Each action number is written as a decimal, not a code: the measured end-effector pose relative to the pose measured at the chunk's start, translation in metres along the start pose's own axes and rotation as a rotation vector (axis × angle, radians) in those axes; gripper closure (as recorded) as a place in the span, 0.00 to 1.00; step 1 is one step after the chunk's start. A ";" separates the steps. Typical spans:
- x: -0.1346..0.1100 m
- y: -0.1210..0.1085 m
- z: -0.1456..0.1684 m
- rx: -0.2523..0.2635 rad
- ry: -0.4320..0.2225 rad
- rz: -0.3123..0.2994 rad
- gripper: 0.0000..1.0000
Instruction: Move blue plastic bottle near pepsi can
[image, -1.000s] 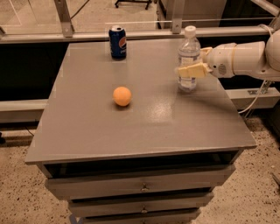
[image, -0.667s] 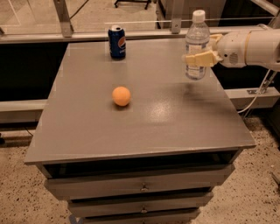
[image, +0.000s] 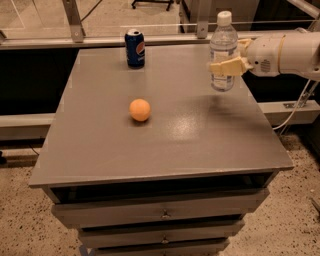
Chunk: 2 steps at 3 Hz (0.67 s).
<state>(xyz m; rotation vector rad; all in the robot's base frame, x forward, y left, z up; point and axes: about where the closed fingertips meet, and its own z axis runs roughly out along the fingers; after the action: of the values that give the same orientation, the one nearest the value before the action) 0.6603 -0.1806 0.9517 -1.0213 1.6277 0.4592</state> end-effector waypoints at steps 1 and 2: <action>-0.009 0.009 0.043 -0.042 -0.045 0.011 1.00; -0.023 0.017 0.121 -0.071 -0.116 0.043 1.00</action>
Offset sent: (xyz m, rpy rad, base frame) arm 0.1196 0.1863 -0.0308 0.2266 -0.0339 0.0771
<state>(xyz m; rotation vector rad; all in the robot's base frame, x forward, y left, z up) 0.7186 -0.0730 0.9310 -0.9953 1.5415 0.5986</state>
